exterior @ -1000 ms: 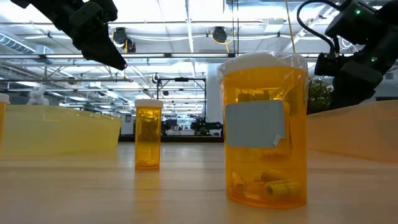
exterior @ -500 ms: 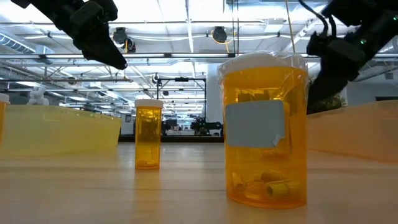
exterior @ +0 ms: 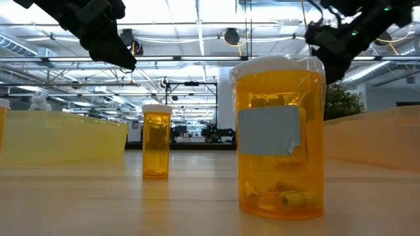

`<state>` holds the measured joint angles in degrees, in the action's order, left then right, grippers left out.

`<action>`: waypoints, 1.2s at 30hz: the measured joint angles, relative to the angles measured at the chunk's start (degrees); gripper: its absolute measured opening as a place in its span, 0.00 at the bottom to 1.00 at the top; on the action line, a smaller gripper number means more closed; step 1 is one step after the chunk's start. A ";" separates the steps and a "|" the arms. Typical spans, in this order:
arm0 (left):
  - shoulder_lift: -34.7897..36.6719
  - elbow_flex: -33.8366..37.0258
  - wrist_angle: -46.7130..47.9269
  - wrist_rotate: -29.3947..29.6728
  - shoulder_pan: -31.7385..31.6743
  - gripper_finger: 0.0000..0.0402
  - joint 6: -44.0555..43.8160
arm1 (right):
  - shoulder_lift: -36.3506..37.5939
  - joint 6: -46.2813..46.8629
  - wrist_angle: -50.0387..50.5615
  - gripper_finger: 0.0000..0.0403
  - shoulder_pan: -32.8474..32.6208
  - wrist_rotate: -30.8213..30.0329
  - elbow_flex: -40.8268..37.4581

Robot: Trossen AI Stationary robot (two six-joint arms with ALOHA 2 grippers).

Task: Pick and place medicine bottles into bin by pill shape (circle, oval)
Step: Put the large orange pill bottle into the orange bin

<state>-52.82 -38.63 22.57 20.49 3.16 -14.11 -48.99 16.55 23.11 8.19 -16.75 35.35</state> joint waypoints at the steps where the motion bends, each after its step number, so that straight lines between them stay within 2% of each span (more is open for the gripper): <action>1: 0.02 0.00 0.02 0.00 0.00 0.42 0.02 | -1.69 -0.84 -0.18 0.74 0.57 0.02 0.93; 13: 0.00 0.00 0.06 0.00 0.00 0.42 0.09 | -22.17 -16.20 -3.28 0.75 8.01 0.51 15.17; 16: 0.01 0.00 0.09 0.00 0.00 0.42 0.14 | -26.49 -18.75 -3.19 0.78 10.70 3.16 18.45; 22: 0.00 0.00 0.33 0.00 -0.01 0.42 0.48 | -33.18 -20.38 -3.15 0.86 15.13 8.30 22.59; 29: 0.00 0.00 0.37 0.00 0.00 0.42 0.48 | -37.62 -20.10 -2.82 0.88 18.24 13.68 25.31; 36: 0.01 0.00 0.33 -0.01 -0.01 0.42 0.48 | -40.35 -15.03 0.17 0.88 19.71 12.46 28.79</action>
<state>-52.81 -38.63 22.90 20.48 3.15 -13.63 -89.33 1.52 23.28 27.91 -4.30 64.14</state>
